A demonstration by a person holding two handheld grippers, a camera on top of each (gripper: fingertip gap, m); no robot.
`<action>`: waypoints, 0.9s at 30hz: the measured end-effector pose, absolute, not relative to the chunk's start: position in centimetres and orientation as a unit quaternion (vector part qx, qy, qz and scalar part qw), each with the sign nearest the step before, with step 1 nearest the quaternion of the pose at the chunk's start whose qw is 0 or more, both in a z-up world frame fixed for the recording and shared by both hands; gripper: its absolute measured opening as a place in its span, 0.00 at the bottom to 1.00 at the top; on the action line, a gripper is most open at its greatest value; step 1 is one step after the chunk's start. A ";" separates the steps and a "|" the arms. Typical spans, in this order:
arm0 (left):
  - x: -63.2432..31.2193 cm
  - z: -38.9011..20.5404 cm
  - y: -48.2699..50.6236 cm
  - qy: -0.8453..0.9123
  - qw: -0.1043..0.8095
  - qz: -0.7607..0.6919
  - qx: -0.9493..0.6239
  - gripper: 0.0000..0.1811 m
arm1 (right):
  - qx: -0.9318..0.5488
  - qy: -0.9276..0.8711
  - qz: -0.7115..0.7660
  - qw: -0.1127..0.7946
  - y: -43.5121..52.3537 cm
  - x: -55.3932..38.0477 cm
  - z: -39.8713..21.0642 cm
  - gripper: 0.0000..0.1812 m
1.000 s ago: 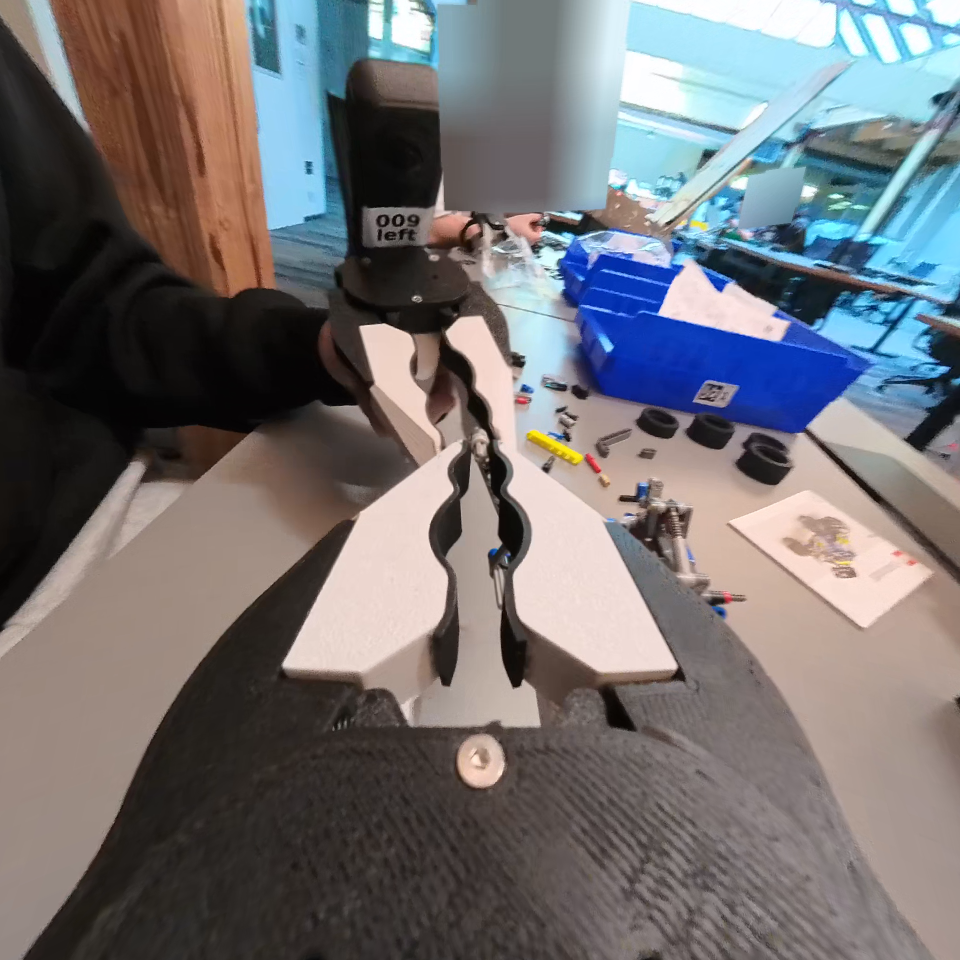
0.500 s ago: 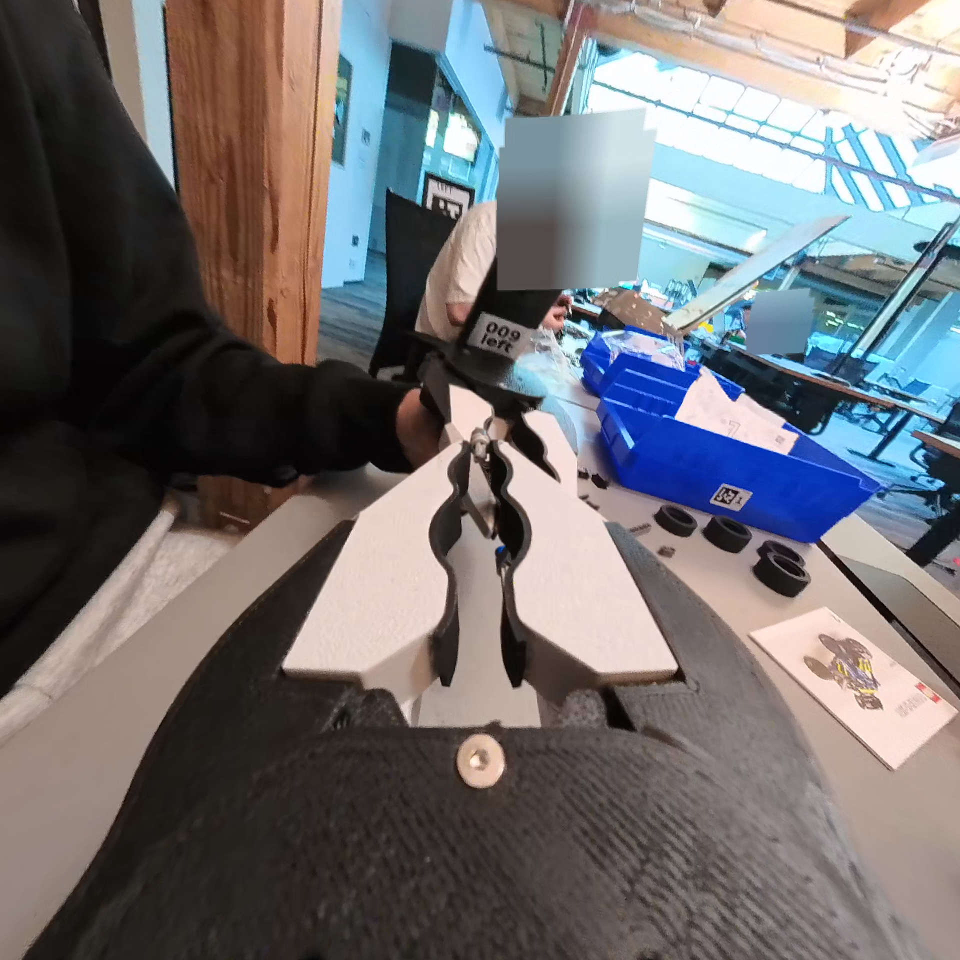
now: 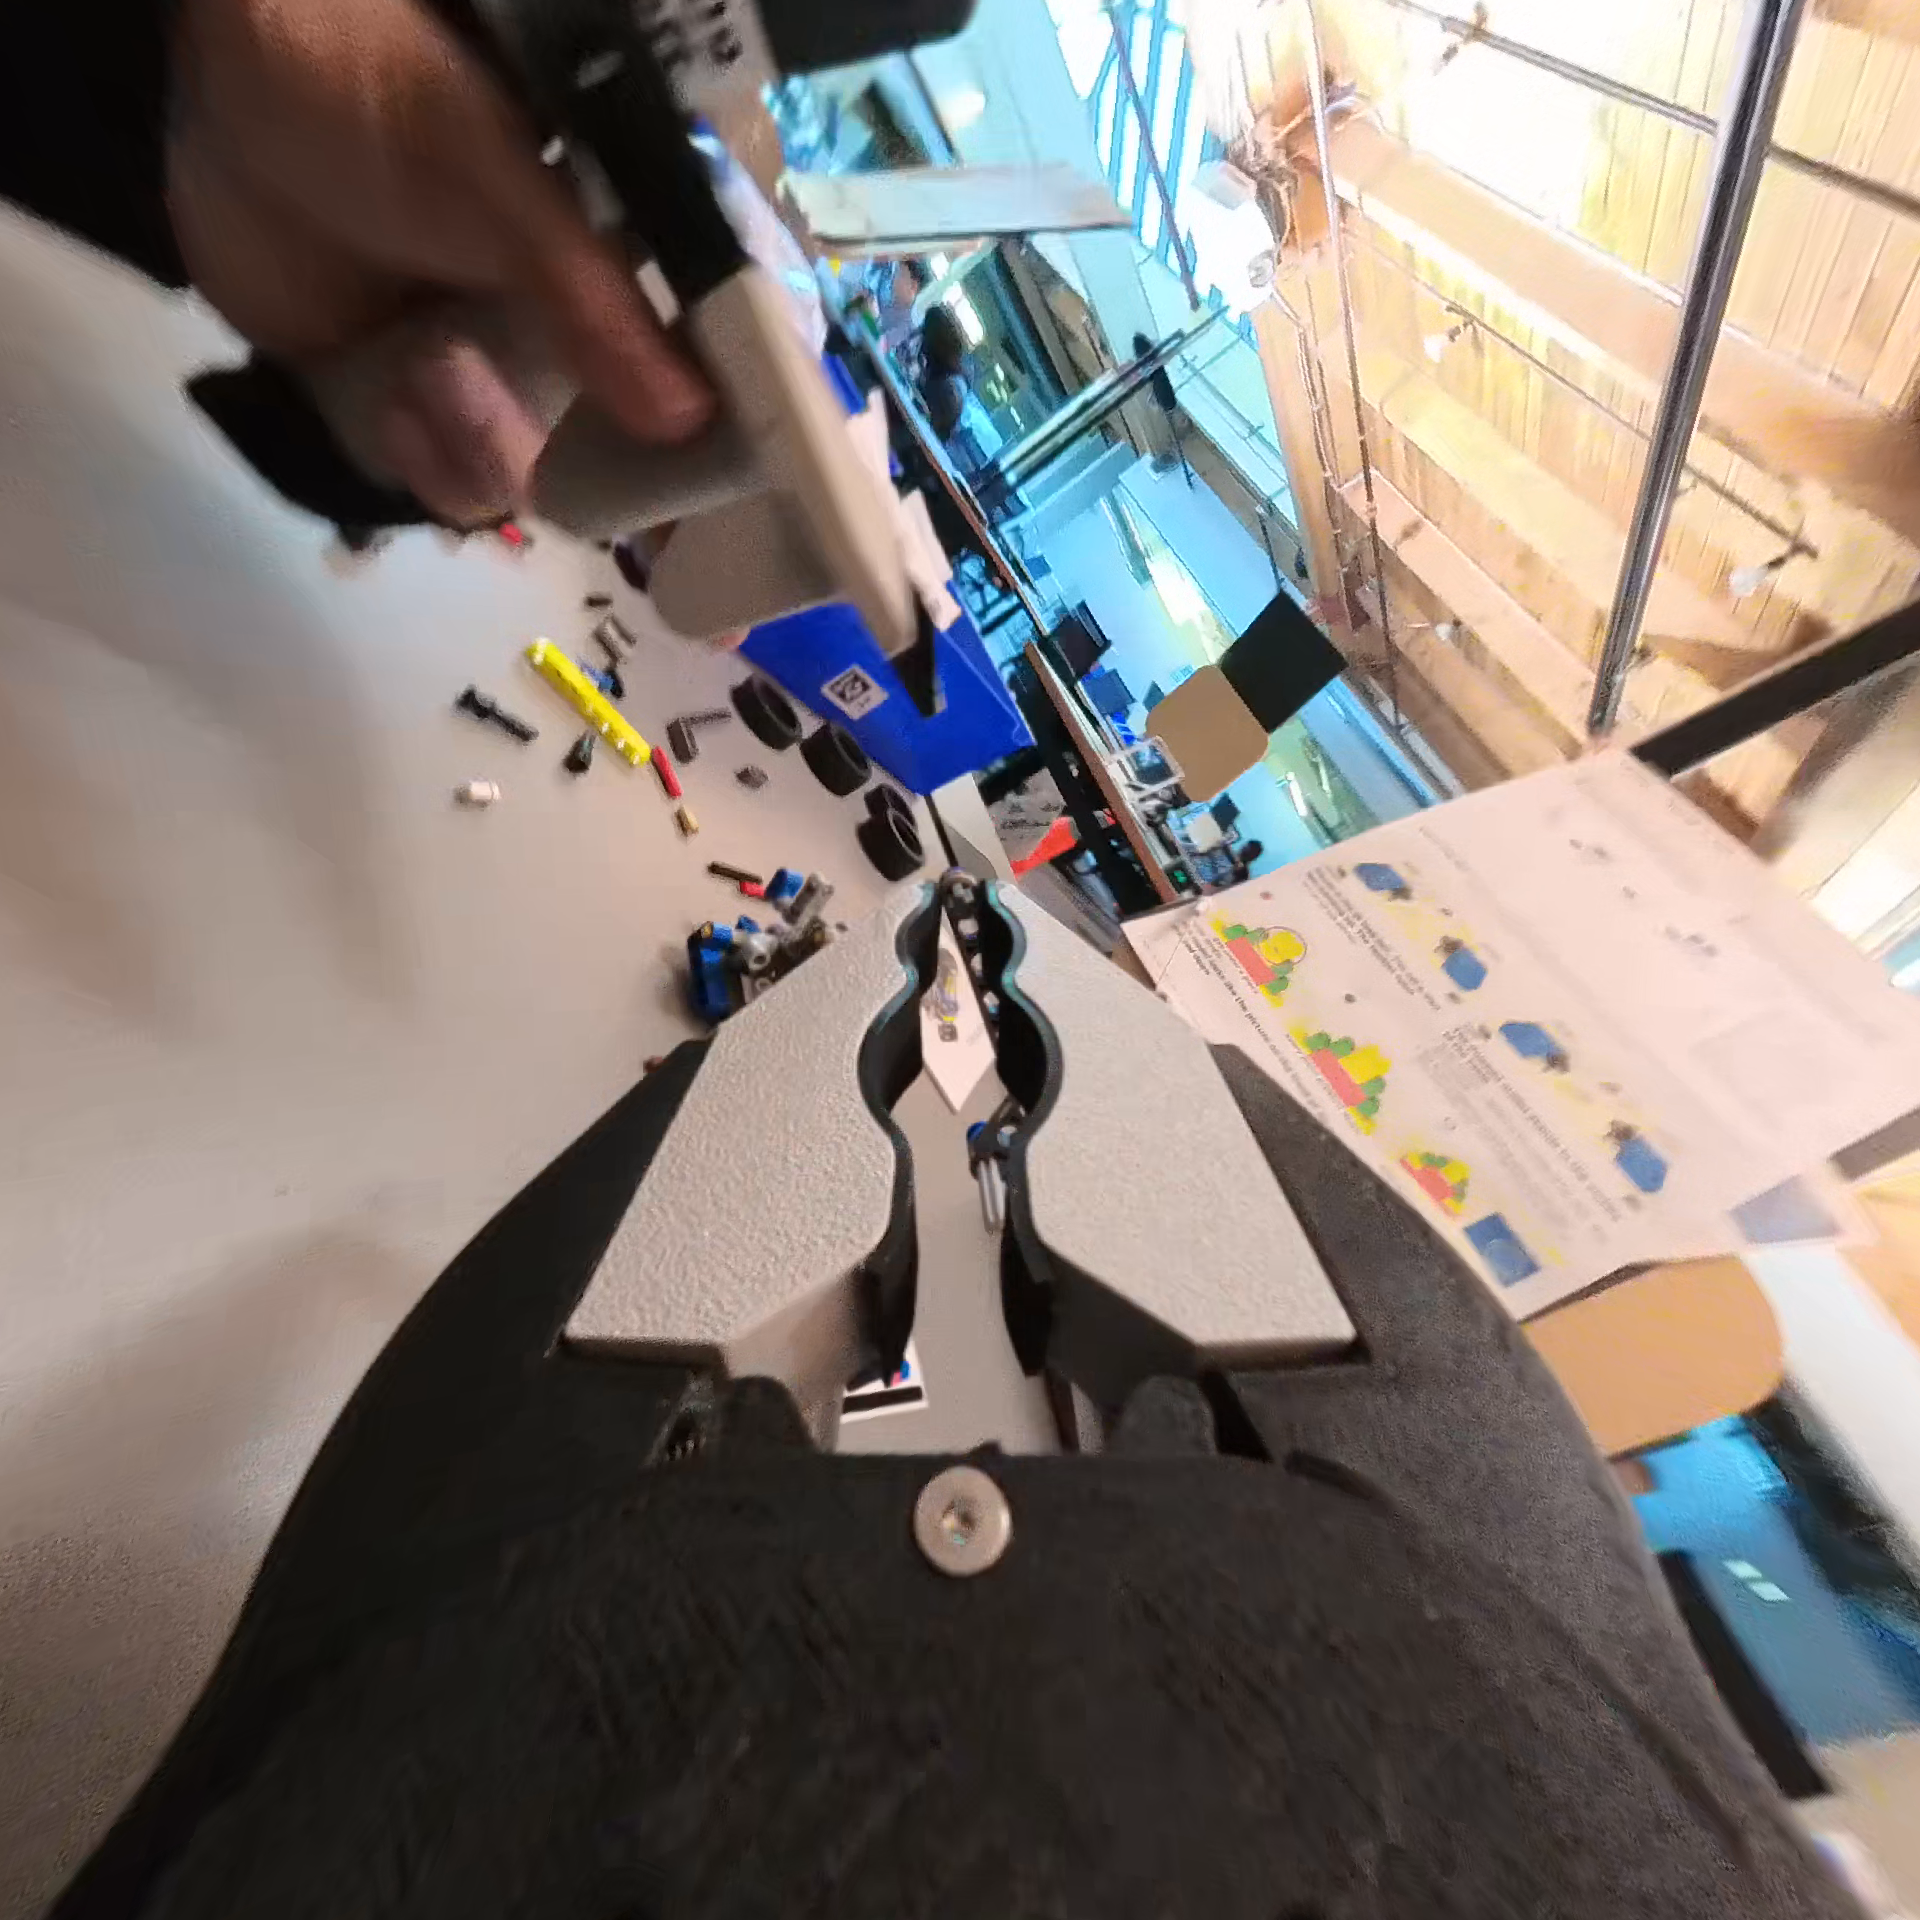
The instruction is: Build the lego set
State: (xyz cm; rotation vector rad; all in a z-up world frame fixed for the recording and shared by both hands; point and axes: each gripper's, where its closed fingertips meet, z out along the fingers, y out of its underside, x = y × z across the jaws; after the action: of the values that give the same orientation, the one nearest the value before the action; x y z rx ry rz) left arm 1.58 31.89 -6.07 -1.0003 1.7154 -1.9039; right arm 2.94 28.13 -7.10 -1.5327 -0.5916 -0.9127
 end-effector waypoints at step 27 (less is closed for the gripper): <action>0.5 -10.3 32.1 0.734 0.082 -0.480 -0.474 0.19 | -0.549 -0.480 -0.576 0.371 32.1 -1.9 -12.9 0.02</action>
State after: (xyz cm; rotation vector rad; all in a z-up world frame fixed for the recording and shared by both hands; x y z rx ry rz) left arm 0.48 32.07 -10.35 -1.4169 2.1919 -1.4332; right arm -1.94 32.09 -12.90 -1.4068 -1.2295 -1.4759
